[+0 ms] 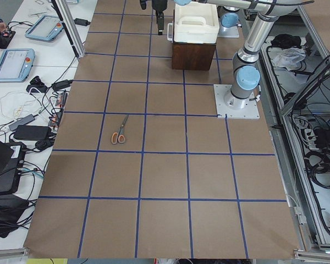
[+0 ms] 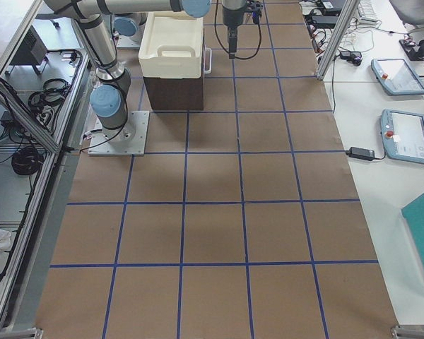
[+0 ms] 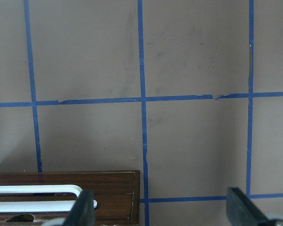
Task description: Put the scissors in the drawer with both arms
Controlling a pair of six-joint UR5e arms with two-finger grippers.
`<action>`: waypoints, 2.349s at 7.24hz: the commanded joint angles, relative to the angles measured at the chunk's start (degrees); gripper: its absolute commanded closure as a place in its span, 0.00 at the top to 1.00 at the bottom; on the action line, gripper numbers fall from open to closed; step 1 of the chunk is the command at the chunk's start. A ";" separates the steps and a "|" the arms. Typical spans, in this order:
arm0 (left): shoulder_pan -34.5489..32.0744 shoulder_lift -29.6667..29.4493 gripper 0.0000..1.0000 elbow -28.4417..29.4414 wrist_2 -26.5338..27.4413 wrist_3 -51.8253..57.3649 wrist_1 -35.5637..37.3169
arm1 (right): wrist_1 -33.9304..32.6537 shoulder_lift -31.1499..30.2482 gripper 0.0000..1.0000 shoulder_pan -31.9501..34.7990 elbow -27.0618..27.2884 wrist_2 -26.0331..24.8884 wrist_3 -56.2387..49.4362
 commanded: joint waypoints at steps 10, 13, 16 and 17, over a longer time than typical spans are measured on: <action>17.26 -5.80 1.00 -1.16 0.34 40.69 5.09 | -4.39 2.49 1.00 0.18 0.80 0.18 47.99; 24.23 -16.69 1.00 -1.17 6.83 80.81 20.54 | -4.48 5.12 1.00 4.72 1.42 0.18 74.97; 29.51 -26.10 1.00 -0.11 6.41 114.60 29.95 | -5.88 10.92 1.00 12.45 0.81 -8.06 89.52; 31.08 -29.26 1.00 0.06 4.23 122.96 31.64 | -6.15 12.50 1.00 13.78 0.81 -7.56 94.52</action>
